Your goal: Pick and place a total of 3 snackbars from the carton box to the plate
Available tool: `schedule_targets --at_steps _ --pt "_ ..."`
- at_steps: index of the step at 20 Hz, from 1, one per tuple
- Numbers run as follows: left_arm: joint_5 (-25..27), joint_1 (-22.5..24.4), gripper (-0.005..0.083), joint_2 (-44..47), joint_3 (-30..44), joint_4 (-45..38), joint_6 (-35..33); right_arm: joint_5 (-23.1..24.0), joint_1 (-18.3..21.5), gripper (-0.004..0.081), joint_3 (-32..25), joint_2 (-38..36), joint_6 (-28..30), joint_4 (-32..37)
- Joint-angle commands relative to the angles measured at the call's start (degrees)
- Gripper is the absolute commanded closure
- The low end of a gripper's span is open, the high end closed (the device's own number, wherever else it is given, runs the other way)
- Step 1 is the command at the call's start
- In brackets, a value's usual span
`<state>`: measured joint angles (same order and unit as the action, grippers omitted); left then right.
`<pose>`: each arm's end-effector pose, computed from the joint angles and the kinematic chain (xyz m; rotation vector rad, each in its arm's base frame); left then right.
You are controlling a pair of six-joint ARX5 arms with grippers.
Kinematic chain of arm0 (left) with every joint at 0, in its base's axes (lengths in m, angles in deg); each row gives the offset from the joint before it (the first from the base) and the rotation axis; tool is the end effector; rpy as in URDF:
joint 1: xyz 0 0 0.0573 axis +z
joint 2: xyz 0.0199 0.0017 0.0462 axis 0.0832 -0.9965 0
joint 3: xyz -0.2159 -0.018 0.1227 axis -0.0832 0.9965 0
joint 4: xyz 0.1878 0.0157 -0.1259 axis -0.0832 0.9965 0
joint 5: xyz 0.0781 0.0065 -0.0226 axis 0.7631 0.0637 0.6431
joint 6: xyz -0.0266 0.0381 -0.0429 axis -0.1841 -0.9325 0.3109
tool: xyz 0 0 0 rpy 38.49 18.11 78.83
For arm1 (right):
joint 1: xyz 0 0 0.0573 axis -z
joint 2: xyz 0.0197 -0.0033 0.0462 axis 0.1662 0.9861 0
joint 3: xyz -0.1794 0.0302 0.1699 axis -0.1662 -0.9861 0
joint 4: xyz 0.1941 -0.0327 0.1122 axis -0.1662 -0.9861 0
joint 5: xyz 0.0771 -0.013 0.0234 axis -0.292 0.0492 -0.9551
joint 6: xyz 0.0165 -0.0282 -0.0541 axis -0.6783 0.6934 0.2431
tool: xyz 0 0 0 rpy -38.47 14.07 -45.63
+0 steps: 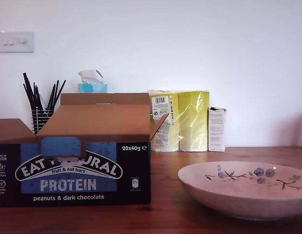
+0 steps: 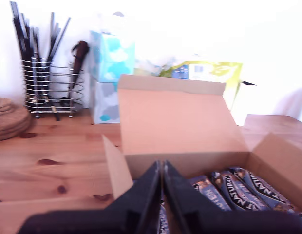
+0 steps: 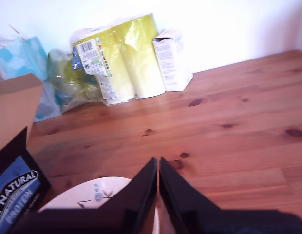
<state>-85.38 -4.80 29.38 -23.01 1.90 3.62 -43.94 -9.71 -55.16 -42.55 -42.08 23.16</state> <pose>0.0949 -0.0145 0.1776 -0.2154 0.0281 -0.3374 0.0980 0.0072 0.1593 0.2466 0.1350 0.1469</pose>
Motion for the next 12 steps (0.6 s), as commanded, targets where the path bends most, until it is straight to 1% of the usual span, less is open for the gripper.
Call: schedule_targets --at_steps 1,3,4,5,7,8,9,11,12 --pt "-0.42 -0.72 0.0794 -0.68 -3.15 0.07 0.72 -0.98 -0.74 0.0783 0.57 -0.37 -0.66 -0.02" --pt "-1.01 -1.64 0.0794 -3.19 -5.42 1.88 0.50 -2.40 -1.97 0.0783 3.13 -0.24 -0.83 -2.32" --pt "-1.77 -2.25 0.0794 -4.96 -6.60 3.02 0.42 -3.82 -2.99 0.0783 4.96 0.15 -1.40 -4.11" --pt "-2.62 -2.97 0.0794 -7.15 -7.85 3.85 -0.57 -4.50 -4.13 0.0783 6.91 0.76 -1.38 -6.05" --pt "-2.73 -4.85 0.0794 -12.02 -10.67 5.75 -5.14 -4.44 -6.78 0.0783 11.30 3.02 -1.29 -10.93" --pt "-2.73 -5.79 0.0794 -14.49 -12.11 6.34 -5.77 -4.44 -8.00 0.0783 13.35 4.50 -1.31 -12.85" --pt "-2.73 -6.73 0.0794 -16.79 -13.27 6.34 -5.92 -4.46 -9.42 0.0783 15.34 6.23 -0.87 -14.23" --pt "-2.73 -8.70 0.0794 -21.59 -15.87 6.82 -10.69 -4.33 -12.37 0.0783 20.13 10.60 2.12 -17.64" --pt "-3.02 -9.70 0.0794 -23.80 -16.94 6.91 -11.06 -3.85 -13.73 0.0783 22.73 12.90 3.82 -19.87"
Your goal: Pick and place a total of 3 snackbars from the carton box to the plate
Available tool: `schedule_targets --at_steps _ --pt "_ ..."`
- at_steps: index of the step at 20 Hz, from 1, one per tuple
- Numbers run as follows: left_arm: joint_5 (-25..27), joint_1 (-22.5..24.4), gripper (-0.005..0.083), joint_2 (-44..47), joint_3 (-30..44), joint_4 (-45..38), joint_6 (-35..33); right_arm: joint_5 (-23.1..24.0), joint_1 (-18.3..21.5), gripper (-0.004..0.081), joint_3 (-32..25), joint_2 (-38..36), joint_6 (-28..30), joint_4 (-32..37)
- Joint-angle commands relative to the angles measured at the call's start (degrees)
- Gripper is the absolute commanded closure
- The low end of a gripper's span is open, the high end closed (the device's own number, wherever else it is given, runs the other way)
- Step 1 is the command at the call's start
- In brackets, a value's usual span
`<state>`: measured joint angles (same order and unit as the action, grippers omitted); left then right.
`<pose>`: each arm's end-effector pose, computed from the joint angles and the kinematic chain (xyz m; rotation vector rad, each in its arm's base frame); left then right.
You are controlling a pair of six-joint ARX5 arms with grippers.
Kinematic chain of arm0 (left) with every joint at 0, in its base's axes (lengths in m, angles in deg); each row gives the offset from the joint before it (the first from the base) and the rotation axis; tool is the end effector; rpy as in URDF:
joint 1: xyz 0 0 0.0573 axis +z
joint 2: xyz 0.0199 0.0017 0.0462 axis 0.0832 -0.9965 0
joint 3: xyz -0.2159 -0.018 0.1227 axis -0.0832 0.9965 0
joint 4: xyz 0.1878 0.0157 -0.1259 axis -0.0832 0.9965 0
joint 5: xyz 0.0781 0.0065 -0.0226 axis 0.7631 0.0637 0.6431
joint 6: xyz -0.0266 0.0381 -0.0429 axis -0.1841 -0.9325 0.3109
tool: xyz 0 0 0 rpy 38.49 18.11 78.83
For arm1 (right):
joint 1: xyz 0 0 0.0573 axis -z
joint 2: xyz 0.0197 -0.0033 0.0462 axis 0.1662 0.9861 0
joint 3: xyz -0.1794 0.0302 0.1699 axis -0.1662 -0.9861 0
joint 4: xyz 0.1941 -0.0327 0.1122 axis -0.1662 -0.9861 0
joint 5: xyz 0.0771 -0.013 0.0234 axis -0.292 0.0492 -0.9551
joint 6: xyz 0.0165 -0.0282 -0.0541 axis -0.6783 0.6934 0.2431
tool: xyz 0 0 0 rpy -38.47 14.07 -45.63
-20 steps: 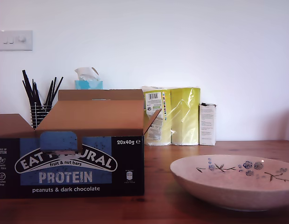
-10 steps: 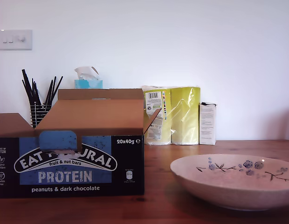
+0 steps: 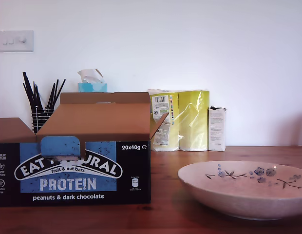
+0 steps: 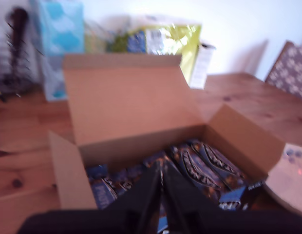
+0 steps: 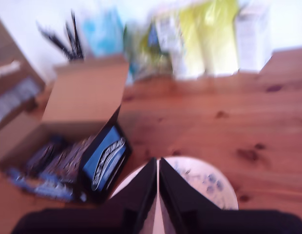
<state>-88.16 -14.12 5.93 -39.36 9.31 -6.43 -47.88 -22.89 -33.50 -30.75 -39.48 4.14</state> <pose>0.1148 -0.0356 0.2223 -0.0698 0.2577 -0.5409 0.0805 0.0293 0.2290 0.1876 0.3221 0.4292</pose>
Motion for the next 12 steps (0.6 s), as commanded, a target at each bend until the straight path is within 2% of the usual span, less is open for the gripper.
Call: schedule_targets --at_steps 1,4,7,9,12 --pt "-0.48 -1.51 0.0794 -2.56 -1.60 -0.42 -1.66 0.33 -1.68 0.0783 4.28 3.96 3.23 -3.45" --pt "-2.36 -4.20 0.0794 -9.03 -5.42 0.92 -2.45 1.31 -6.23 0.0783 12.74 12.20 5.38 -10.49" --pt "-1.92 -6.29 0.0794 -17.09 -11.04 4.59 -4.11 2.34 -10.95 0.0783 19.34 19.43 6.80 -15.85" --pt "-1.84 -8.02 0.0794 -21.81 -14.36 5.79 -5.33 4.68 -15.02 0.0783 23.56 23.71 6.78 -19.61" --pt "-2.10 -9.18 0.0794 -26.99 -17.73 4.13 -5.99 4.87 -20.83 0.0783 27.23 28.35 6.51 -20.00"
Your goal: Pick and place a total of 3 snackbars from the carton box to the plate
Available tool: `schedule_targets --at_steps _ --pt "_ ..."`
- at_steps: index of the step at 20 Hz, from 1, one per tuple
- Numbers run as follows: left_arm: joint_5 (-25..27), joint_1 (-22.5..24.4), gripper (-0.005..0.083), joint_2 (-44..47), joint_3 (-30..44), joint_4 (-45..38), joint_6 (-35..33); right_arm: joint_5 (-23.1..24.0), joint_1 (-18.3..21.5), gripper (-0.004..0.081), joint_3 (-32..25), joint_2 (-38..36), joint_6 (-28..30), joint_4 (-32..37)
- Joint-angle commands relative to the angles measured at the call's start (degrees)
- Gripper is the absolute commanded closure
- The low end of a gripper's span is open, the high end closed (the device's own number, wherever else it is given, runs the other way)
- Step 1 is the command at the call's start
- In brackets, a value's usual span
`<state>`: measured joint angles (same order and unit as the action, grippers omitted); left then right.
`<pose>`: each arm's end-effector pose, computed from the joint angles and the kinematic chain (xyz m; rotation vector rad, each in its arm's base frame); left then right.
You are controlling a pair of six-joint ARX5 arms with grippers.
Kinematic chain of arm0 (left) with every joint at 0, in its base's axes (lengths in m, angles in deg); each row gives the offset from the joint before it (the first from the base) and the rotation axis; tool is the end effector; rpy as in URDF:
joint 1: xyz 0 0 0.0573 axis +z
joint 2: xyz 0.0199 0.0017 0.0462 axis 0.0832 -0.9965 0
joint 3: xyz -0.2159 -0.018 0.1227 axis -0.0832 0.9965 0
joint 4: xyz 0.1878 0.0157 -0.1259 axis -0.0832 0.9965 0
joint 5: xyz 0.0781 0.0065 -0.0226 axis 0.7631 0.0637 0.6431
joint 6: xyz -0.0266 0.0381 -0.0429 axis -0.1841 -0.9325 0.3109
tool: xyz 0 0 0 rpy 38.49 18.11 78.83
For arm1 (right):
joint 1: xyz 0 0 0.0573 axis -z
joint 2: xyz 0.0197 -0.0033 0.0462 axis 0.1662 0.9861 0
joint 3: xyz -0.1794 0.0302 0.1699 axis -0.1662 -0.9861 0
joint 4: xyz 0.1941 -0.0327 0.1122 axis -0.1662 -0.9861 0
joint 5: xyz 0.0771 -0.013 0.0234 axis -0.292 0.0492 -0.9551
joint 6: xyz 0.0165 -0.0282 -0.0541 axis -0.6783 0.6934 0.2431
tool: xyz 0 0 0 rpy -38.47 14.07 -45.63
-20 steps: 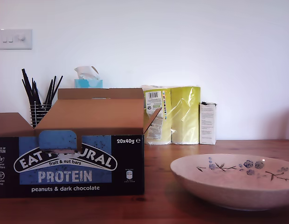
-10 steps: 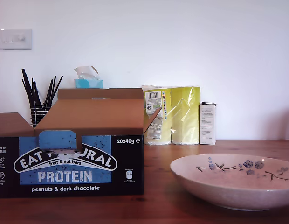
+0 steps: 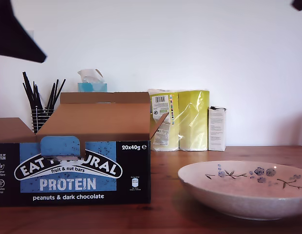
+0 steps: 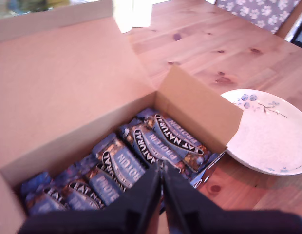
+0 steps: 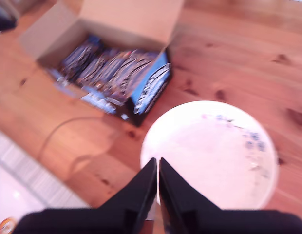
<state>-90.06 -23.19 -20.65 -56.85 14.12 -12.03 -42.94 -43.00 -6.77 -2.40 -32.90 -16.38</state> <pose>0.1673 -0.0745 0.2540 0.0263 0.4776 -0.7387 0.0997 0.0733 0.2941 -0.0765 0.6868 0.6712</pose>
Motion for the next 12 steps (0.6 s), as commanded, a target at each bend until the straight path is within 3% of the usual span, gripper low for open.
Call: schedule_targets --at_steps 1,10,12 --pt "-0.42 -0.09 0.0794 -1.46 -0.92 -0.72 -0.35 -0.48 -1.75 0.0783 0.52 0.92 -1.60 1.81" --pt "0.37 -0.15 0.0794 -10.86 -8.33 5.22 0.59 1.03 -4.52 0.0783 1.16 3.69 -3.23 3.08" --pt "0.52 -0.59 0.0753 -14.49 -11.47 7.91 2.12 1.75 -4.55 0.0783 1.66 3.78 -2.95 3.43"
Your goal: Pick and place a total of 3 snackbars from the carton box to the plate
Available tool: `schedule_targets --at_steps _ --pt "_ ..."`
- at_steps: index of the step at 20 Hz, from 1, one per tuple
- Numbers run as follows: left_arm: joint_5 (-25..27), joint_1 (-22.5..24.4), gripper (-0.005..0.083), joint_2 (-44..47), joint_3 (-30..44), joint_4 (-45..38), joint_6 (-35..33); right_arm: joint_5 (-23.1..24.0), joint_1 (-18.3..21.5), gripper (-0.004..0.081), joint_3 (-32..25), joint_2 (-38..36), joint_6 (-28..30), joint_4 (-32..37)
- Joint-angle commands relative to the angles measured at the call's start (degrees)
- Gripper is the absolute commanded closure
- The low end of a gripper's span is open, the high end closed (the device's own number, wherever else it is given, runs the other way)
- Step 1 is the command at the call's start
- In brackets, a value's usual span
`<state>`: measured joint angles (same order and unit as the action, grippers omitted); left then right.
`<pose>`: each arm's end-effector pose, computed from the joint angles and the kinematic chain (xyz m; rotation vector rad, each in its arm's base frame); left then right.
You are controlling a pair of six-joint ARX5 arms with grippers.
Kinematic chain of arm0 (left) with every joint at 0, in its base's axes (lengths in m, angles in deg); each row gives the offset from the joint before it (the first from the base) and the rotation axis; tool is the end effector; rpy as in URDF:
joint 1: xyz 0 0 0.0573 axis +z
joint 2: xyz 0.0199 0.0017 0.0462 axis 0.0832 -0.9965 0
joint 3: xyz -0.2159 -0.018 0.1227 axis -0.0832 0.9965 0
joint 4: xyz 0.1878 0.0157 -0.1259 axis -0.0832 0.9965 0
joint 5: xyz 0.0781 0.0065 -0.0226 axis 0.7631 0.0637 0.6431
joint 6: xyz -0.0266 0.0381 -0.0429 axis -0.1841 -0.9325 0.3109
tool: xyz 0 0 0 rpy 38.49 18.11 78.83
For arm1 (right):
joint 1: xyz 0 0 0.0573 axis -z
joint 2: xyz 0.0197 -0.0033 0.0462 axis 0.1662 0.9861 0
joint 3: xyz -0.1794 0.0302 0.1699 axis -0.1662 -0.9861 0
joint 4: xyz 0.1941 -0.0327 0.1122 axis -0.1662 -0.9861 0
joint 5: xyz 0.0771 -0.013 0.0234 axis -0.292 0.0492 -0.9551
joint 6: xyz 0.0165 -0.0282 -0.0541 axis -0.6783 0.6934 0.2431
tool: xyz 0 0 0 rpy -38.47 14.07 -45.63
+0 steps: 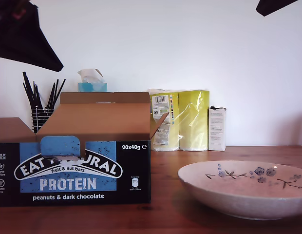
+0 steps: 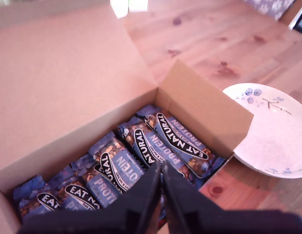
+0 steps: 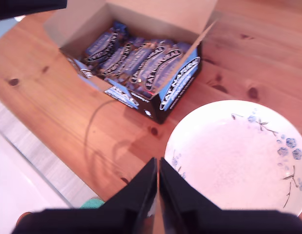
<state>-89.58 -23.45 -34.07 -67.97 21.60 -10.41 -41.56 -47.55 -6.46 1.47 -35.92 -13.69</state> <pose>0.2041 -0.0875 0.2611 -0.0047 0.6624 -0.7180 0.1069 0.0900 0.2922 -0.0676 0.7158 0.7035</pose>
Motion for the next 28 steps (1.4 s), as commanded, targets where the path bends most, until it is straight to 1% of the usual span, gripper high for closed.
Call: schedule_targets --at_steps 1,3,4,5,6,8,11,13,17,20,23,26,28 --pt "0.17 -0.63 0.0673 -3.02 -2.01 1.44 1.92 0.28 -0.02 0.0783 1.40 -0.02 0.04 1.29" --pt "0.20 -1.01 0.0423 -7.10 -5.88 4.09 4.48 0.39 -0.04 0.0783 1.51 -0.02 0.48 1.31" --pt "0.26 -1.27 0.0338 -9.29 -7.96 5.90 4.76 0.74 -0.04 0.0783 1.51 -0.02 0.55 1.33" --pt "0.31 -1.51 0.0297 -11.43 -10.05 7.89 5.55 1.27 -0.04 0.0783 1.51 -0.02 1.20 1.42" --pt "0.46 -1.79 0.0284 -13.77 -12.00 9.70 6.03 1.31 -0.04 0.0783 1.51 0.00 1.79 1.66" --pt "2.62 -2.27 0.0284 -17.99 -15.08 12.46 7.69 1.33 -0.13 0.0783 1.51 0.22 1.95 2.29" --pt "5.68 -3.65 0.0284 -23.08 -17.62 14.47 9.20 1.38 -0.11 0.0783 1.51 0.70 2.82 2.38" --pt "6.71 -4.26 0.0284 -26.05 -18.16 14.43 10.16 1.40 -0.11 0.0783 1.51 0.72 3.28 2.47" --pt "7.17 -4.76 0.0286 -30.29 -18.21 14.34 11.96 1.40 -0.11 0.0783 1.51 0.72 3.48 2.51" --pt "8.48 -4.74 0.0286 -31.80 -18.21 13.92 12.48 1.38 -0.11 0.0783 1.51 0.72 3.69 2.56" --pt "8.52 -4.74 0.0285 -33.40 -18.21 13.90 13.44 1.38 -0.11 0.0783 1.51 0.72 4.55 2.58" --pt "7.98 -4.87 0.0255 -34.95 -18.21 12.74 13.44 1.38 -0.11 0.0783 1.51 0.72 4.55 2.56" --pt "8.52 -4.87 0.0254 -35.39 -18.21 11.56 13.51 1.38 -0.11 0.0783 1.51 0.72 4.55 2.56"
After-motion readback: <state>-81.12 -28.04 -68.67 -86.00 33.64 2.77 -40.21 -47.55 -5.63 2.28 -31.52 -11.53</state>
